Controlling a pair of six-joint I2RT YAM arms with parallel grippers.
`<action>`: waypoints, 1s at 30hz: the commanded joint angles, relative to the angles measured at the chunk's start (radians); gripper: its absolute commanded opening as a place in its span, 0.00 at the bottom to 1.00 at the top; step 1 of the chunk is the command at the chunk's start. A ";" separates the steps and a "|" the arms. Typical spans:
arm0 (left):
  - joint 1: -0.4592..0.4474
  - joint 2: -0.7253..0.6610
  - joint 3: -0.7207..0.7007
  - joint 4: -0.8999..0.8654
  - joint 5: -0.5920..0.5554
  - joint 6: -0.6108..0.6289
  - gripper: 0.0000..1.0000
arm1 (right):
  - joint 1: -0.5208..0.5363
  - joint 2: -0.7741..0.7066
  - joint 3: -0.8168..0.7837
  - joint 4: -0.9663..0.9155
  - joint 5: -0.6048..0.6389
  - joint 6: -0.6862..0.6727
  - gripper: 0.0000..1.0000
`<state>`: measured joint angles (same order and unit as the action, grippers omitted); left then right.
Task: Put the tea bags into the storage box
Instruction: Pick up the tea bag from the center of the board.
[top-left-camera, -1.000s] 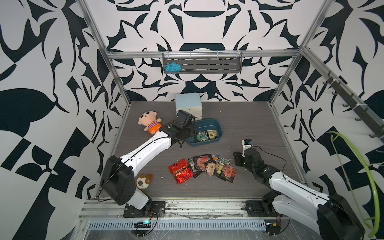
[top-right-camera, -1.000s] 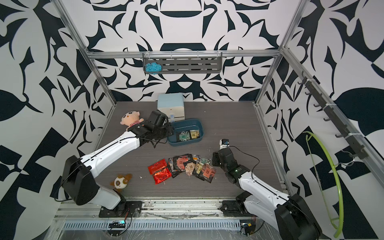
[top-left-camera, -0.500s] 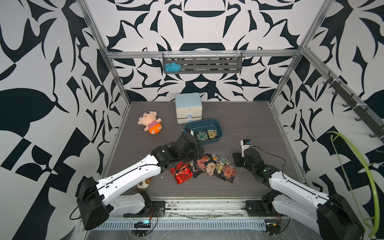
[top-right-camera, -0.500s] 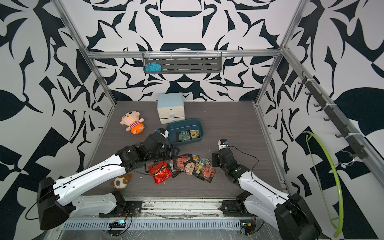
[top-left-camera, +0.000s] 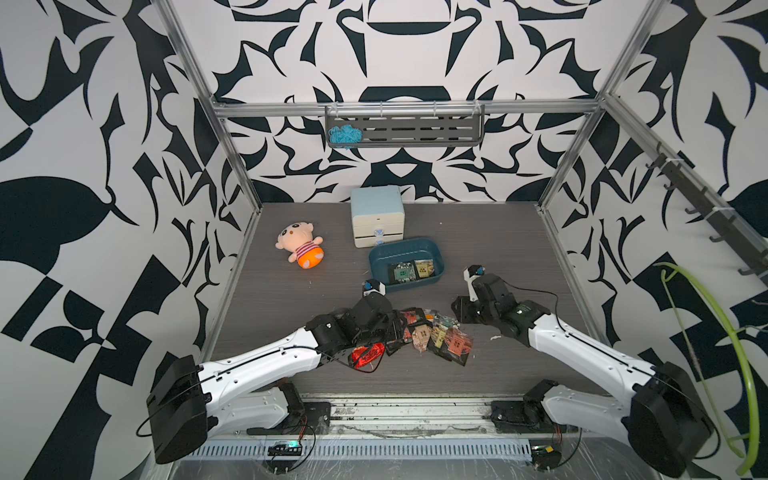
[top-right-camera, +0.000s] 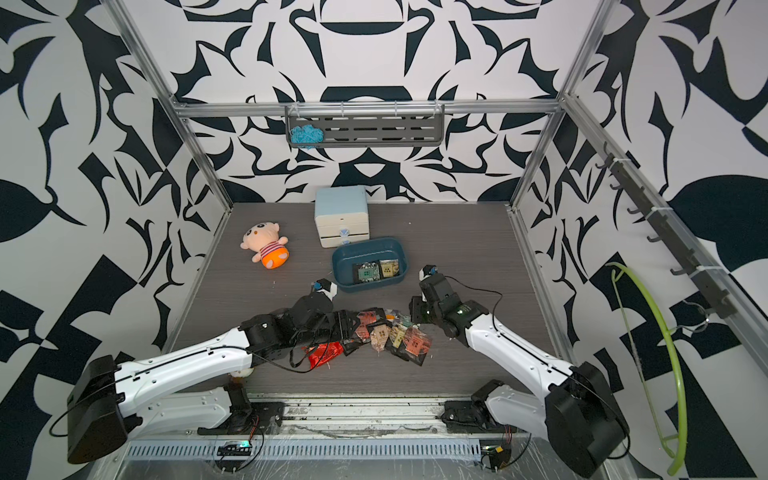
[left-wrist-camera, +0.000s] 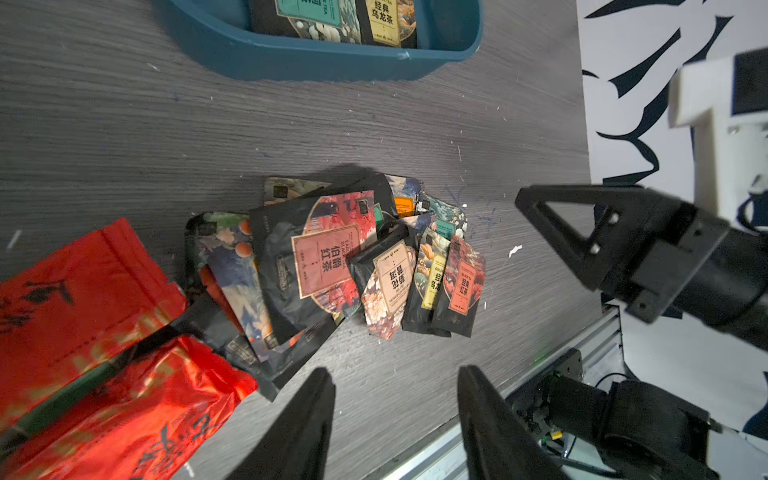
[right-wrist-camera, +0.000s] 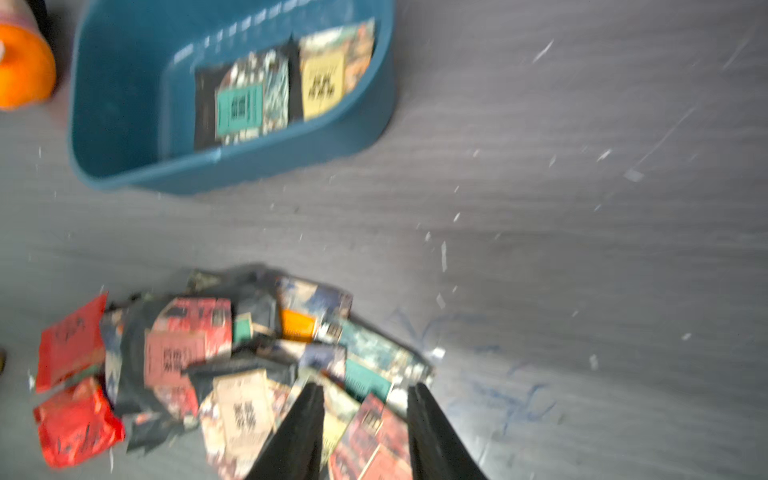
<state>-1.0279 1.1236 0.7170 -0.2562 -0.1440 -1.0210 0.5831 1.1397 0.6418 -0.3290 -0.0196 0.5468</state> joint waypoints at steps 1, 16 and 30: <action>-0.009 -0.017 -0.035 0.099 -0.029 -0.039 0.54 | 0.051 -0.025 0.006 -0.107 -0.012 0.056 0.38; -0.060 0.181 -0.051 0.317 -0.033 -0.085 0.53 | 0.142 -0.245 -0.175 -0.215 0.062 0.230 0.37; -0.090 0.445 0.081 0.373 0.165 -0.053 0.37 | 0.146 -0.116 -0.228 -0.154 0.079 0.294 0.10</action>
<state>-1.1126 1.5288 0.7578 0.1123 -0.0345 -1.0935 0.7227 1.0103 0.4248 -0.5037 0.0345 0.8215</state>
